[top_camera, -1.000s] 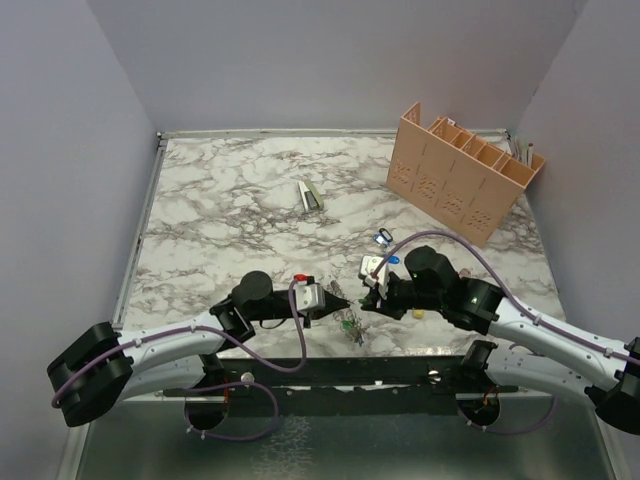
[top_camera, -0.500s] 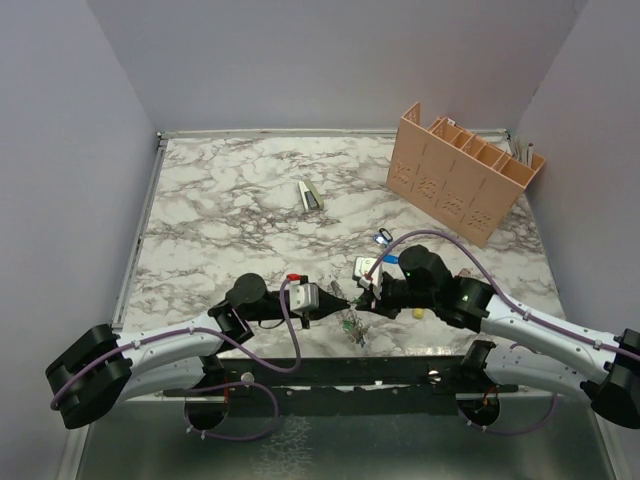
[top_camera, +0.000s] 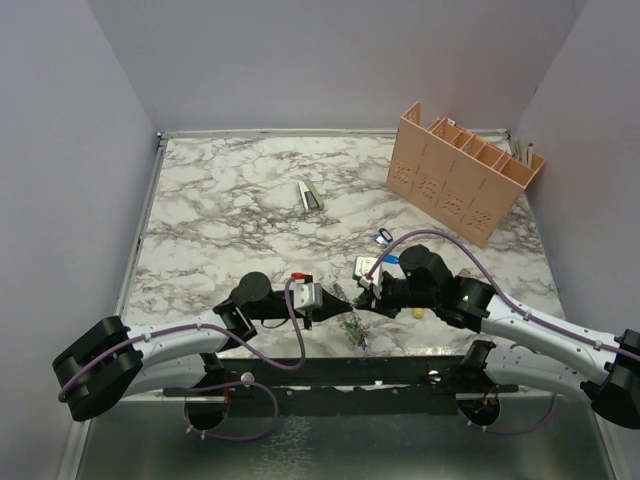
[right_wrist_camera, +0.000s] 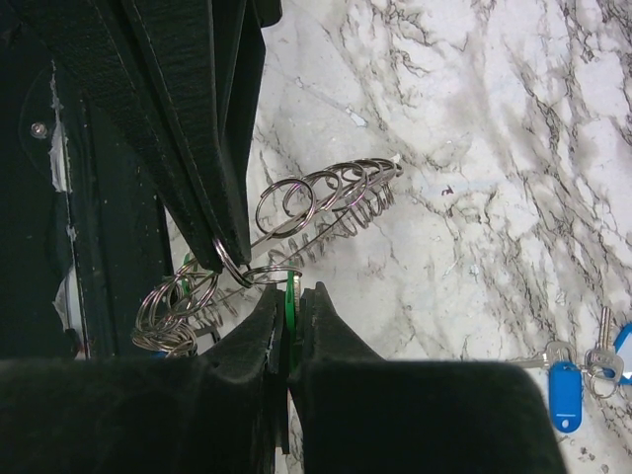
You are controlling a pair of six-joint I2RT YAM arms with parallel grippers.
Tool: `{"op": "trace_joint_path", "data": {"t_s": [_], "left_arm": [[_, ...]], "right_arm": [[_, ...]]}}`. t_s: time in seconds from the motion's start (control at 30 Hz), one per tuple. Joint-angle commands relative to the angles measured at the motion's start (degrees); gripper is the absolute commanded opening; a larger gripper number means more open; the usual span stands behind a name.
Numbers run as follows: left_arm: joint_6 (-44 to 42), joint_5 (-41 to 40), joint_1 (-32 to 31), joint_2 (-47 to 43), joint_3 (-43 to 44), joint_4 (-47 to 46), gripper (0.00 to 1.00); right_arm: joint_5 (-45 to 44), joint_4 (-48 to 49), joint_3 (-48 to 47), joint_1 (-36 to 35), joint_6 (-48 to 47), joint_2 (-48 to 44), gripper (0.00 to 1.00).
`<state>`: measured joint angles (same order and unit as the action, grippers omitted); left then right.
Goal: Remove the keys from the keyring
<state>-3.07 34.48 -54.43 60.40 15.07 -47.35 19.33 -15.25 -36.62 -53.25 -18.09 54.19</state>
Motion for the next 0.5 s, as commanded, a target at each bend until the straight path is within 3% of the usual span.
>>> {"op": "trace_joint_path", "data": {"t_s": [0.0,0.47], "left_arm": [[1.5,5.2,0.0,0.9,1.4,-2.5,0.00],[1.8,7.6,-0.1,3.6,3.0,-0.4,0.00]], "right_arm": [[-2.5,1.9,-0.7,0.0,-0.7,-1.3,0.01],[-4.5,1.5,-2.3,0.0,-0.6,-3.4,0.01]]}}
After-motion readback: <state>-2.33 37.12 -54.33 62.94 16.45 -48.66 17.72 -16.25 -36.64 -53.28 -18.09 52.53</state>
